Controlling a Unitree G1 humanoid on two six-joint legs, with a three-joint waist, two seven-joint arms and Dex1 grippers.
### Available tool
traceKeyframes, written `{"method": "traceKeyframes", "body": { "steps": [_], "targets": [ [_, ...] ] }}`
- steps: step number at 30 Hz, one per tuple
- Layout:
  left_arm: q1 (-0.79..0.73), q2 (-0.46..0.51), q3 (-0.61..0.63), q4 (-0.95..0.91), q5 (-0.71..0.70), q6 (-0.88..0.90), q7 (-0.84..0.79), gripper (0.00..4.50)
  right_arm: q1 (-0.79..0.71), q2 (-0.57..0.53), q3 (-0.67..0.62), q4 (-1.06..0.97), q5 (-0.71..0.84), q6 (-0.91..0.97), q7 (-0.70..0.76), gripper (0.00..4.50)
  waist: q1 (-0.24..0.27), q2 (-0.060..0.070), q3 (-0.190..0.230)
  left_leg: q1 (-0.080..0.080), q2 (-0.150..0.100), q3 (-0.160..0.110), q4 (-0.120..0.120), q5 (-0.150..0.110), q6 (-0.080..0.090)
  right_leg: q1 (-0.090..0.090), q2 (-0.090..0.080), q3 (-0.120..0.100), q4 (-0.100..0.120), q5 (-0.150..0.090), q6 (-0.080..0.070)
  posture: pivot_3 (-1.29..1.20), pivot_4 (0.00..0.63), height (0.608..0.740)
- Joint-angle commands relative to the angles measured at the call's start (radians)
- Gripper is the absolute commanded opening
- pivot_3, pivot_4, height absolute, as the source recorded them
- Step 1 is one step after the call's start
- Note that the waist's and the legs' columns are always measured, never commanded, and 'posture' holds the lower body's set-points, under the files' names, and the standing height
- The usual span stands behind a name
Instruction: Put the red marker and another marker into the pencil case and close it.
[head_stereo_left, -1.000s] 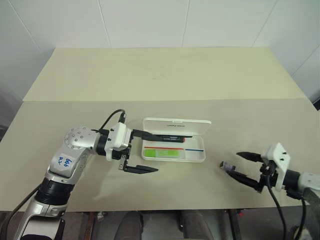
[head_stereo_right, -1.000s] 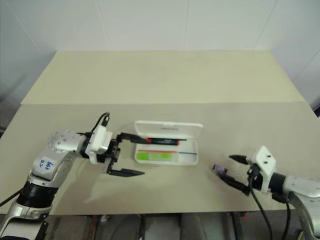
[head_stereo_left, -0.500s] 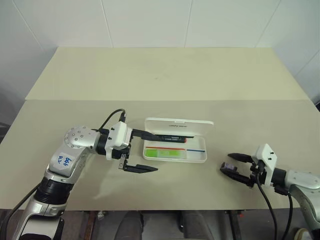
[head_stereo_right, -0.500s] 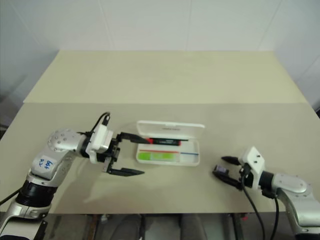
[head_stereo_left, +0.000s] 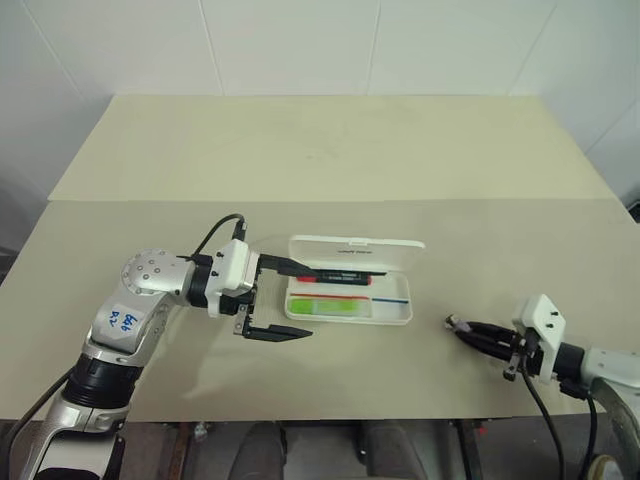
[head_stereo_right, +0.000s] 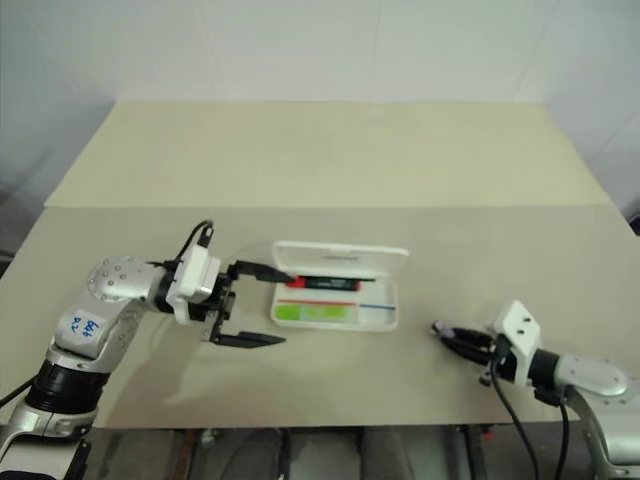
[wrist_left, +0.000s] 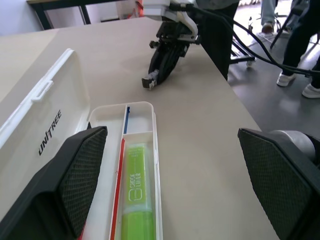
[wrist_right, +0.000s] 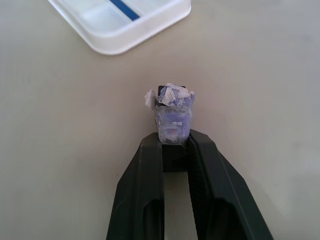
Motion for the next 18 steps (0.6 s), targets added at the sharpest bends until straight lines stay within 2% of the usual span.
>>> {"method": "traceKeyframes", "body": {
  "steps": [1,10,14,18],
  "targets": [
    [-0.009,0.001,0.019,-0.022,-0.005,-0.013,0.006,4.5,-0.046,-0.011,-0.001,-0.051,0.019,0.015,-0.005,0.32,0.0,0.0,0.0,0.0,0.0,0.0,0.0,0.0,0.0,0.0,0.001,0.001,0.0,0.0,0.0,0.0,0.15,0.74],
    [0.029,0.018,0.034,-0.043,-0.006,-0.013,0.016,4.5,-0.149,-0.026,0.029,-0.167,0.067,0.09,0.016,0.32,0.001,0.0,0.0,0.001,0.002,0.0,0.0,0.0,0.0,-0.001,0.003,0.003,0.0,0.001,0.001,0.0,0.15,0.74],
    [0.034,0.026,0.038,-0.04,-0.005,-0.015,0.015,4.5,-0.213,-0.034,0.099,-0.199,0.07,0.118,0.05,0.32,0.002,0.0,0.0,0.001,0.003,0.0,0.0,0.0,0.0,-0.001,0.004,0.003,0.0,0.001,0.0,0.0,0.15,0.74],
    [0.037,0.031,0.038,-0.042,-0.001,-0.018,0.014,4.5,-0.308,-0.023,0.206,-0.141,0.023,0.089,0.094,0.32,0.001,0.0,0.0,0.001,0.003,0.001,0.001,0.0,0.0,-0.001,0.005,0.003,0.0,0.002,-0.001,0.0,0.15,0.74]
  ]
}}
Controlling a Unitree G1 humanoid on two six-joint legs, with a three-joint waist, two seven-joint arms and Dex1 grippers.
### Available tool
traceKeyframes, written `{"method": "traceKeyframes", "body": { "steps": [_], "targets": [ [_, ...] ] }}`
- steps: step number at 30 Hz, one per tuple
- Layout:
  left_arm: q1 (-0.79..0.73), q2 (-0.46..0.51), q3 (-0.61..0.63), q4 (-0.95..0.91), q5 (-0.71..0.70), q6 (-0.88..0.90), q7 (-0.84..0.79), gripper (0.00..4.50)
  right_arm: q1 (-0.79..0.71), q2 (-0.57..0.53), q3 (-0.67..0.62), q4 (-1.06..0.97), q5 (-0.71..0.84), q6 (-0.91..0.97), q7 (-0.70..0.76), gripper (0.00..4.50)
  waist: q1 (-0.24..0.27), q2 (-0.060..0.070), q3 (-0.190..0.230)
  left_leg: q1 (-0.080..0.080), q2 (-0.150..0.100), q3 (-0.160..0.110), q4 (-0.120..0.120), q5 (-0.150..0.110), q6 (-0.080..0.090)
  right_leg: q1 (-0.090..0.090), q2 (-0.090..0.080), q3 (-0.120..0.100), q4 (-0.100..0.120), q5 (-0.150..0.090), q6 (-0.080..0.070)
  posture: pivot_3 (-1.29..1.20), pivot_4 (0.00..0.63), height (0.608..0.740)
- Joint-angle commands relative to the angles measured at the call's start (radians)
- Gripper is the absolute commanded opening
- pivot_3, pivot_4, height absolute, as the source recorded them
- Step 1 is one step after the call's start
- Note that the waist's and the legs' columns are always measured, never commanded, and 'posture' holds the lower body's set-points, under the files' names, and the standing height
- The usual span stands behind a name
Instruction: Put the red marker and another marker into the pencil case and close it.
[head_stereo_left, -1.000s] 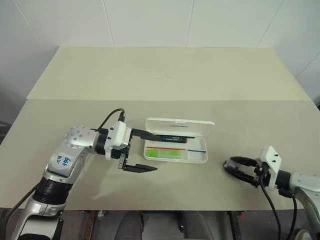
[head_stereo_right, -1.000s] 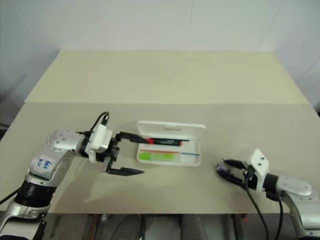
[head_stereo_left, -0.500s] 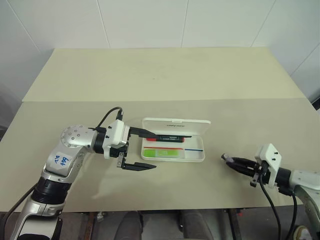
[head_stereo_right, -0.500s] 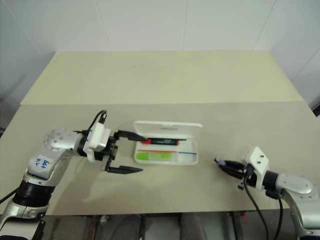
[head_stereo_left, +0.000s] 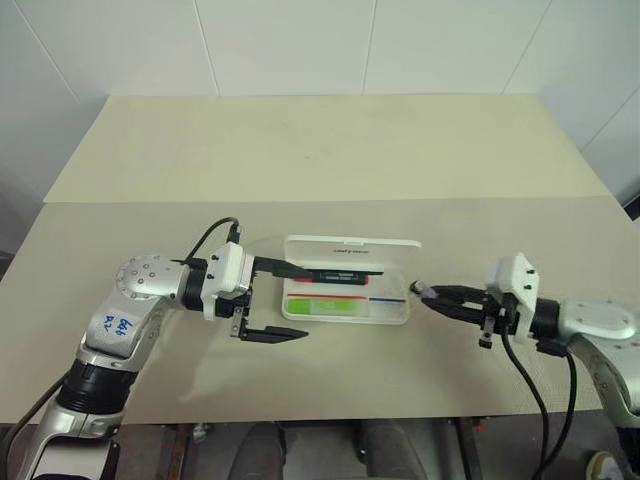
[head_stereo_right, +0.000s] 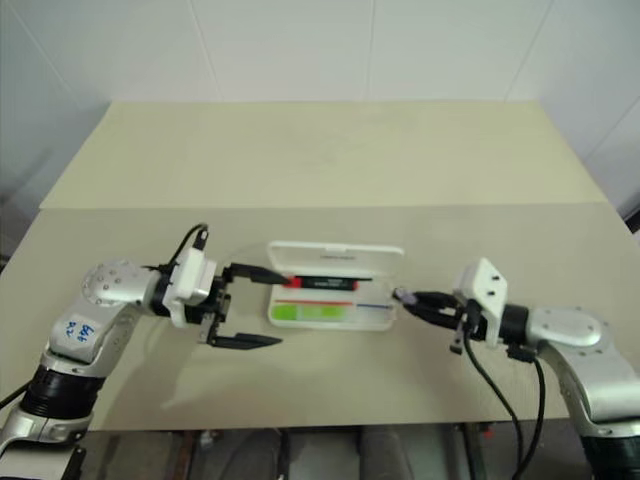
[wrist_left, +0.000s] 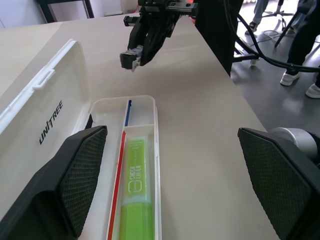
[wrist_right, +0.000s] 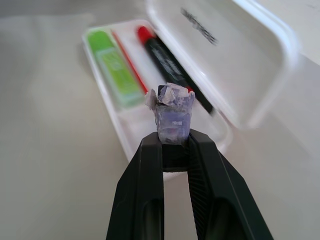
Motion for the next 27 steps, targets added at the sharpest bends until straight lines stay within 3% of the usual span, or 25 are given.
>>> {"method": "traceKeyframes", "body": {
  "steps": [1,10,18,27],
  "targets": [
    [0.004,0.013,0.02,-0.037,-0.001,-0.013,0.001,4.5,-0.061,0.002,0.062,0.036,-0.032,-0.033,0.042,0.32,0.0,0.0,0.0,0.0,0.0,0.0,0.0,0.0,0.0,0.0,0.0,0.0,0.0,0.0,0.0,0.0,0.15,0.74],
    [0.015,0.019,0.019,-0.057,-0.002,-0.01,0.006,4.5,-0.216,0.05,0.202,0.284,-0.14,-0.174,0.148,0.32,0.0,0.0,0.0,-0.001,0.0,0.0,-0.001,0.0,0.0,-0.002,0.0,0.0,0.0,0.0,0.0,0.0,0.15,0.74],
    [0.023,0.026,0.028,-0.073,-0.004,-0.002,0.02,4.5,-0.26,0.057,0.223,0.378,-0.165,-0.207,0.208,0.32,0.0,0.0,0.0,0.0,0.001,0.0,0.0,0.0,0.0,-0.002,0.001,0.001,0.001,0.0,0.001,0.0,0.15,0.74],
    [0.023,0.036,0.032,-0.081,-0.012,0.006,0.025,4.5,-0.275,0.09,0.204,0.355,-0.16,-0.213,0.182,3.42,-0.001,0.0,0.0,0.0,0.001,0.0,0.0,0.0,0.0,-0.002,0.002,0.001,0.002,0.001,0.0,0.0,0.15,0.74]
  ]
}}
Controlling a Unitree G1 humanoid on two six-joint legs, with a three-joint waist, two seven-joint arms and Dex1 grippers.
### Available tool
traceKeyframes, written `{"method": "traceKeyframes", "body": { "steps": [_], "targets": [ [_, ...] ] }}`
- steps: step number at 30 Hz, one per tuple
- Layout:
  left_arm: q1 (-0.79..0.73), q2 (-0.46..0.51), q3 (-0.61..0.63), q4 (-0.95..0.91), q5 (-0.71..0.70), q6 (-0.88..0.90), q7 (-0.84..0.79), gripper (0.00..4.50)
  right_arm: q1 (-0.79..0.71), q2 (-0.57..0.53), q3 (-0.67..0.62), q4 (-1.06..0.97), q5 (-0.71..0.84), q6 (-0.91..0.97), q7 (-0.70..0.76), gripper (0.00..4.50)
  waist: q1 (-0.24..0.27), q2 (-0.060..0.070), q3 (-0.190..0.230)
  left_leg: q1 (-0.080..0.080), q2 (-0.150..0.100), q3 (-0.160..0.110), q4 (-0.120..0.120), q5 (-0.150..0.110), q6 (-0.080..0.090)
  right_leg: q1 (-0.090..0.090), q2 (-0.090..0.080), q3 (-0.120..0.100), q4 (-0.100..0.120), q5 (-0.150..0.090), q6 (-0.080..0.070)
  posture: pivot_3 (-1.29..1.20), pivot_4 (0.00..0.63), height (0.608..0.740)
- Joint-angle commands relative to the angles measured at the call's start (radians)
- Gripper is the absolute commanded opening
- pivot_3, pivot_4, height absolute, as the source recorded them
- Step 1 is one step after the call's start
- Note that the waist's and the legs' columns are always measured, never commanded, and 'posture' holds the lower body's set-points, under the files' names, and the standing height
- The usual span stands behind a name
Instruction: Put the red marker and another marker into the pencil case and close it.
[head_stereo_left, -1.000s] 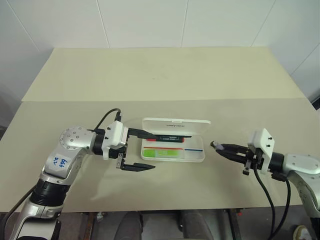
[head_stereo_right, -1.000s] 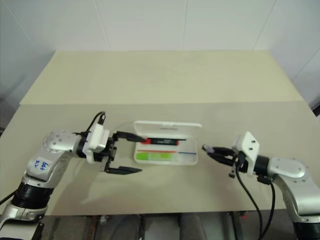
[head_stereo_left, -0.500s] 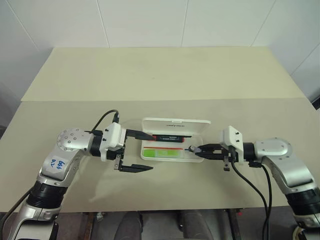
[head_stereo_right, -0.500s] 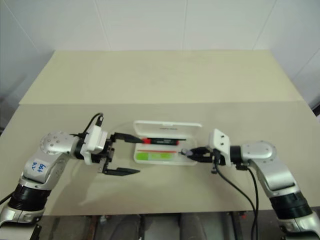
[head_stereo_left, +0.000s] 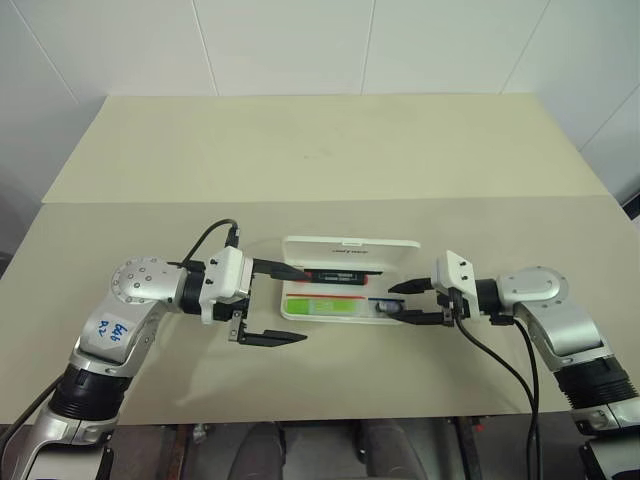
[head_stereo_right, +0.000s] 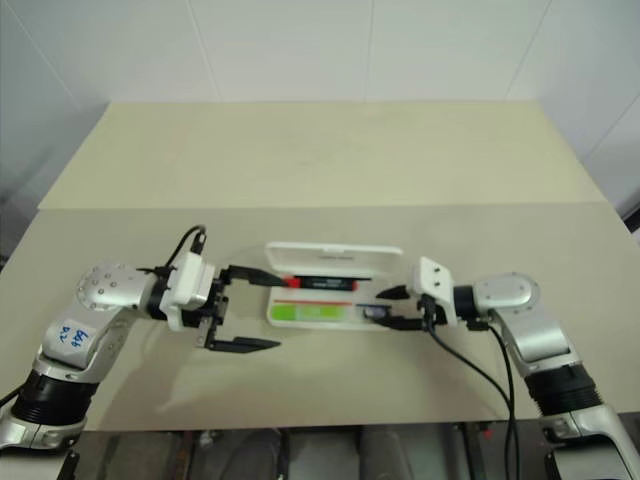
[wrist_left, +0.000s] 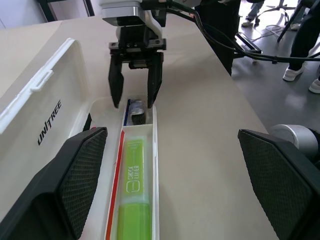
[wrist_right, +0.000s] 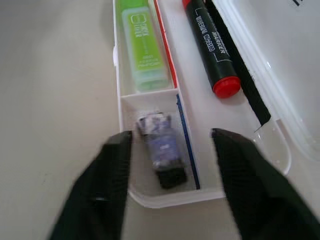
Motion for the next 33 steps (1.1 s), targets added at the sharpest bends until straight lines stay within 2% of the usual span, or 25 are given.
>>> {"method": "traceKeyframes", "body": {
  "steps": [1,5,7,9,10,15,19,25,31,33],
  "targets": [
    [-0.002,0.011,0.029,-0.033,-0.012,-0.002,0.003,4.5,-0.007,0.002,-0.029,-0.055,0.019,-0.006,-0.009,3.42,0.0,0.0,0.0,0.0,0.0,0.0,0.0,0.0,0.0,0.0,0.0,0.0,0.0,0.0,0.0,0.0,0.15,0.74],
    [-0.003,0.014,0.03,-0.032,-0.015,-0.001,0.0,4.5,0.016,-0.034,-0.074,-0.159,0.09,0.082,-0.001,3.42,0.0,0.0,0.0,0.0,0.0,0.0,0.0,0.0,0.0,0.0,0.0,0.0,0.0,0.0,0.0,0.0,0.15,0.74],
    [0.0,0.018,0.033,-0.031,-0.016,-0.001,-0.004,4.5,0.055,-0.072,-0.112,-0.235,0.128,0.131,-0.003,3.76,0.003,0.0,0.0,-0.001,0.0,0.0,0.0,0.0,0.0,-0.001,0.0,0.0,0.0,0.0,0.0,0.0,0.15,0.74],
    [0.004,0.022,0.035,-0.031,-0.019,-0.002,-0.007,4.5,0.101,-0.106,-0.15,-0.306,0.165,0.163,-0.003,4.36,0.006,0.0,0.0,-0.001,0.0,0.0,0.0,0.0,0.0,-0.001,0.0,0.0,0.0,0.0,0.001,0.0,0.15,0.74],
    [0.008,0.025,0.038,-0.03,-0.02,-0.003,-0.009,4.5,0.127,-0.119,-0.176,-0.339,0.183,0.184,-0.015,4.46,0.006,0.0,0.0,-0.001,0.0,-0.001,0.0,0.0,0.0,-0.001,0.0,0.0,0.0,0.0,0.001,0.0,0.15,0.74],
    [0.035,0.037,0.074,-0.02,-0.027,-0.007,-0.014,4.5,0.282,-0.148,-0.337,-0.488,0.235,0.186,-0.072,4.46,0.002,0.0,0.0,-0.001,0.0,0.0,0.0,0.0,0.0,0.0,0.0,0.0,-0.002,0.0,0.0,0.0,0.15,0.74],
    [0.053,0.041,0.114,-0.002,-0.042,-0.006,-0.014,4.5,0.356,-0.119,-0.492,-0.567,0.326,0.199,-0.137,4.46,0.0,0.0,0.0,-0.001,0.001,0.003,0.0,0.0,0.0,0.0,0.001,0.002,-0.001,0.001,-0.001,0.0,0.15,0.74],
    [0.051,0.031,0.141,0.057,-0.053,-0.024,-0.04,4.5,0.418,-0.131,-0.516,-0.65,0.377,0.22,-0.161,4.46,0.001,0.0,0.0,0.0,0.002,0.004,0.001,0.0,0.0,0.0,0.002,0.003,-0.002,0.002,-0.003,0.0,0.15,0.74],
    [0.04,0.028,0.152,0.117,-0.046,-0.07,-0.071,2.51,0.4,-0.136,-0.486,-0.661,0.374,0.212,-0.167,4.5,0.001,0.0,0.0,0.0,0.002,0.005,0.0,0.0,0.0,0.0,0.002,0.004,-0.003,0.002,-0.003,0.0,0.15,0.74],
    [0.04,0.03,0.158,0.129,-0.043,-0.088,-0.073,1.75,0.417,-0.161,-0.458,-0.652,0.315,0.16,-0.127,4.5,0.002,0.0,0.0,0.0,0.002,0.005,0.0,0.0,0.0,0.0,0.002,0.004,-0.004,0.002,-0.003,0.0,0.15,0.74]
  ]
}}
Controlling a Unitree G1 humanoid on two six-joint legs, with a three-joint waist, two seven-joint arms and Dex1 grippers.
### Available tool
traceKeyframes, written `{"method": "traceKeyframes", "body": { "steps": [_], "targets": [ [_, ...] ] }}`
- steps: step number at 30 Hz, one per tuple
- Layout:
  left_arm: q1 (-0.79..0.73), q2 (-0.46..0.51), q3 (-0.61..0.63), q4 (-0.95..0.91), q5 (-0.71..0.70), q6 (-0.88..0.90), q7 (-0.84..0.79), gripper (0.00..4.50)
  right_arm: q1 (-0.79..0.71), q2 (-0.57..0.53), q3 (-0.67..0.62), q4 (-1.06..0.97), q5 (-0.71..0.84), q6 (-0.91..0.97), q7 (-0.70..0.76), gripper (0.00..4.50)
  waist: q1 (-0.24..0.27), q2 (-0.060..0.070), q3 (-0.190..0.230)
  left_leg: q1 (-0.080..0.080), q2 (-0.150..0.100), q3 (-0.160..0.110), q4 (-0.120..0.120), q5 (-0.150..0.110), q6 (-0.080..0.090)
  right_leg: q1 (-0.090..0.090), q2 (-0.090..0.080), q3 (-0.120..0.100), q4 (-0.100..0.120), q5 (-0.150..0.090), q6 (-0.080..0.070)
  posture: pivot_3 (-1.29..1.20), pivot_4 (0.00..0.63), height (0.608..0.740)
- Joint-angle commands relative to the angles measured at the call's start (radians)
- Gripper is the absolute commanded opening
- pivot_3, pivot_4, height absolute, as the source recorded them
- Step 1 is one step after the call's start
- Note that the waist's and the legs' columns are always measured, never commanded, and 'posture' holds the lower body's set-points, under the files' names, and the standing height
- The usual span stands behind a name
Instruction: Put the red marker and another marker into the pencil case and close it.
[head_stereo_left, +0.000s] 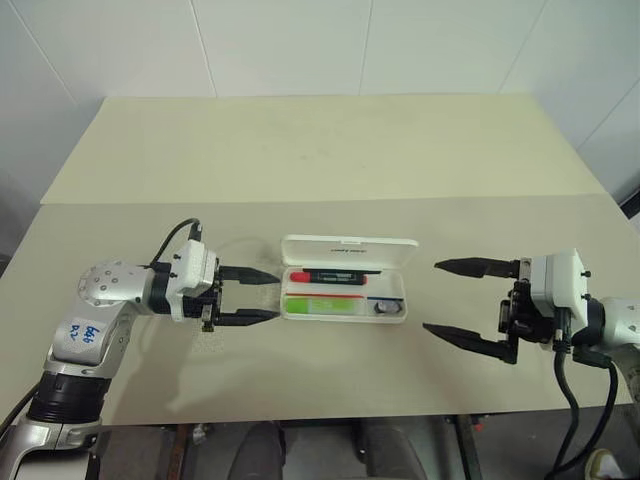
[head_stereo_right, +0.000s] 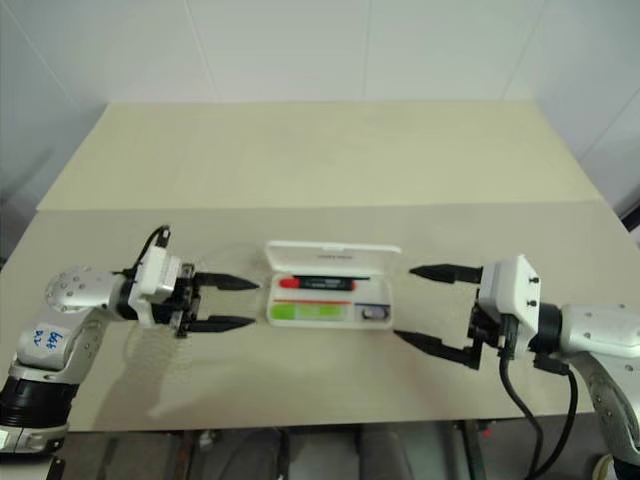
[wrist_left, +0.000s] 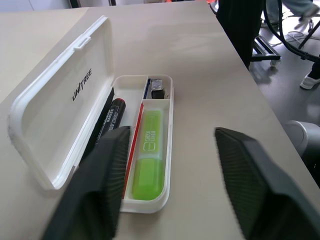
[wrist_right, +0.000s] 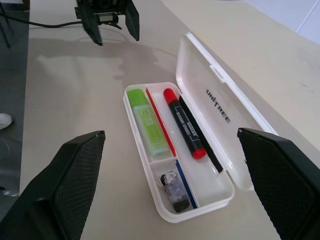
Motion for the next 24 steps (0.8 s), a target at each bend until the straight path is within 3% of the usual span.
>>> {"method": "traceKeyframes", "body": {
  "steps": [1,5,11,17,24],
  "targets": [
    [-0.009,0.004,0.042,0.008,-0.017,-0.036,-0.01,1.42,0.016,-0.042,0.026,-0.014,-0.062,-0.078,0.052,4.5,0.0,0.0,0.0,0.0,0.0,0.0,0.0,0.0,0.0,0.0,0.0,0.0,0.0,0.0,0.0,0.0,0.15,0.74],
    [-0.003,0.005,0.052,0.015,-0.013,-0.055,-0.009,0.02,-0.001,-0.032,0.052,0.021,-0.084,-0.106,0.045,4.5,0.0,0.0,0.0,0.0,0.0,0.0,-0.001,0.0,0.0,0.0,0.0,0.0,-0.002,0.0,0.0,0.0,0.15,0.74],
    [-0.007,-0.017,0.114,0.037,-0.024,-0.06,0.069,0.02,-0.027,-0.026,0.077,0.059,-0.107,-0.134,0.027,4.5,0.0,0.0,0.0,0.0,0.0,0.0,-0.001,0.0,0.0,0.0,0.0,0.0,0.0,0.0,0.0,0.0,0.15,0.74],
    [-0.135,-0.053,0.18,0.272,0.11,-0.224,0.263,0.02,-0.019,-0.022,0.086,0.074,-0.126,-0.153,0.015,4.5,0.001,0.0,0.0,0.001,0.0,0.0,0.0,0.0,0.0,0.0,0.0,0.0,0.0,0.001,0.001,0.0,0.15,0.74],
    [-0.237,-0.068,0.049,0.432,0.301,-0.35,0.31,0.02,-0.023,-0.008,0.09,0.063,-0.122,-0.147,-0.01,4.5,0.002,0.0,0.0,0.0,0.0,0.0,0.0,0.0,0.0,0.0,0.0,0.0,-0.001,0.003,0.004,0.0,0.15,0.74]
  ]
}}
